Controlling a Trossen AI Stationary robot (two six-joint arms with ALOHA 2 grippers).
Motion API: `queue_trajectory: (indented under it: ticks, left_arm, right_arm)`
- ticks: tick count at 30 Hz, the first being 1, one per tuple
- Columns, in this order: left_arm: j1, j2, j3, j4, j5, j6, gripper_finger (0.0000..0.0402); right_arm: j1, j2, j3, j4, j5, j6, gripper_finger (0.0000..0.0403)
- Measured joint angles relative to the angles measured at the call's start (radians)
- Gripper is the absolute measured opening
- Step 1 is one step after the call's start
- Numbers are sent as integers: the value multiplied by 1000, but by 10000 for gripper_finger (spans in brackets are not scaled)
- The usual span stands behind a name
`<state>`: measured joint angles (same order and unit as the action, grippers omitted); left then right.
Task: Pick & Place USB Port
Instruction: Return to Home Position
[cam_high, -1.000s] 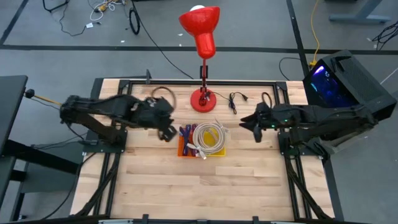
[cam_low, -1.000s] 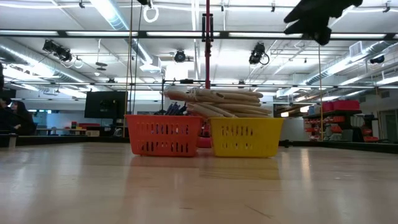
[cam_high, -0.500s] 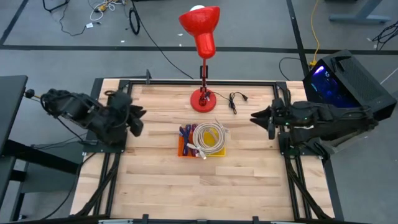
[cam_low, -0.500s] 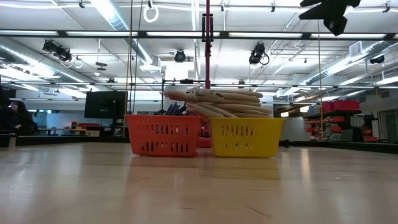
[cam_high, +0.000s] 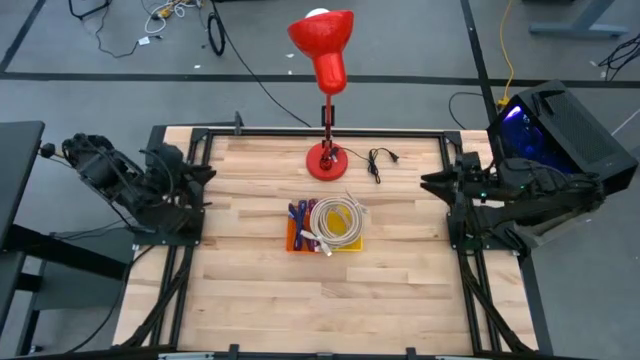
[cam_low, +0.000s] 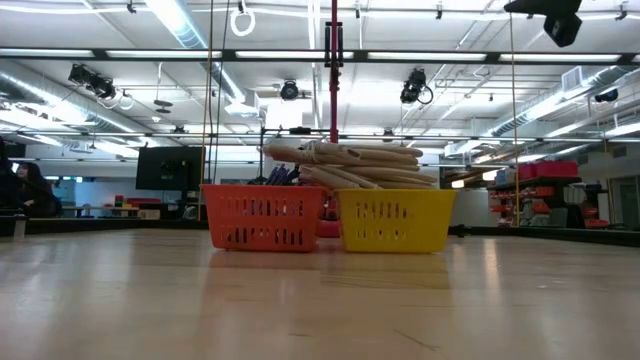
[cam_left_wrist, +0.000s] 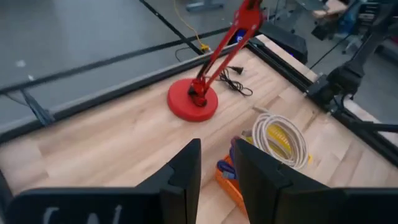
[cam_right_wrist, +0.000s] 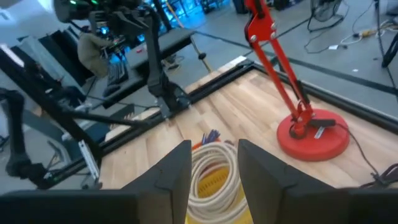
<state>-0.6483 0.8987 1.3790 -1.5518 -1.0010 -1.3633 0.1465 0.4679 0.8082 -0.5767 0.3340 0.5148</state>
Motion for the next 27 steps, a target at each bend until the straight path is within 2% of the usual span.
queue_trajectory:
  ticks: [6,11,15,20,27]
  left_arm:
    - [-39,-137,-231,71,-29,-108,101]
    - [-67,-270,-339,73,-92,-176,101]
    - [-80,-377,-383,68,-183,-164,101]
    - [-80,-539,-414,27,-248,-158,101]
    - [-77,-718,-421,74,-350,-16,101]
  right_arm:
    - [3,-39,0,-73,23,27,120]
    - [3,-84,0,-73,32,47,108]
    - [3,-121,0,-75,33,62,107]
    - [3,-157,0,-96,58,86,106]
    - [3,-191,0,-181,116,160,104]
